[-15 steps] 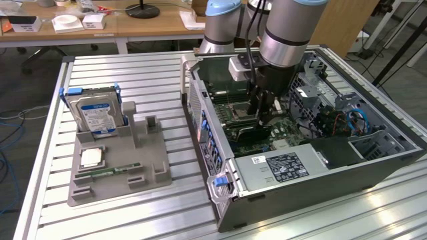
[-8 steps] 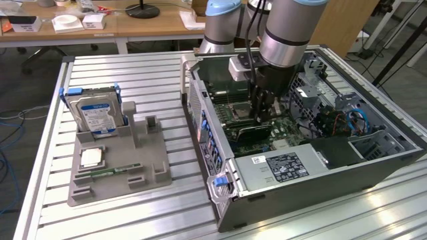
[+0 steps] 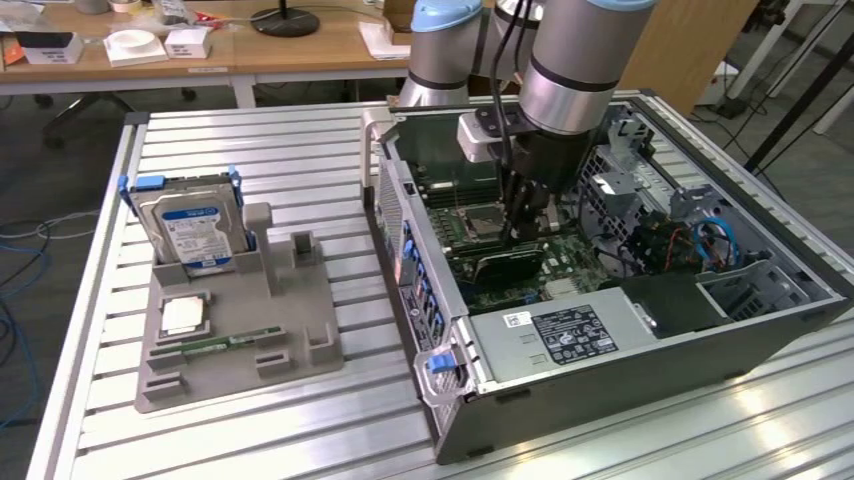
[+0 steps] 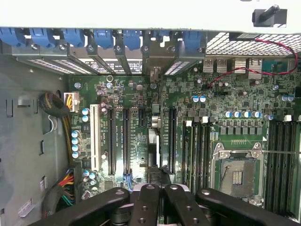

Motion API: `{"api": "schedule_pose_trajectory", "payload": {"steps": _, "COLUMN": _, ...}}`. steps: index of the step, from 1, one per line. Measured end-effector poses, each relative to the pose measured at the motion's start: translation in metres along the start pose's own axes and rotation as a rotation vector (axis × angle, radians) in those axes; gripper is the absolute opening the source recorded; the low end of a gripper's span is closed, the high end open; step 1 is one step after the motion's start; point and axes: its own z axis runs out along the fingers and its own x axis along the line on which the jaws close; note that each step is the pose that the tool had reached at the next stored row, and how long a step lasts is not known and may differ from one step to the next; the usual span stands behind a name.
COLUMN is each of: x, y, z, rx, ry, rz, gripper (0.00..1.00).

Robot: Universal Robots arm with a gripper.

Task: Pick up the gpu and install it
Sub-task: 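Insert the gpu into the slot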

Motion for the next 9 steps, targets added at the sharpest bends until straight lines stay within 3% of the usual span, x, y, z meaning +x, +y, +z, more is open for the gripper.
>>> {"api": "schedule_pose_trajectory", "payload": {"steps": 9, "x": 0.0, "y": 0.0, "z": 0.0, "rx": 0.0, "ry": 0.0, "rz": 0.0, "gripper": 0.11}}
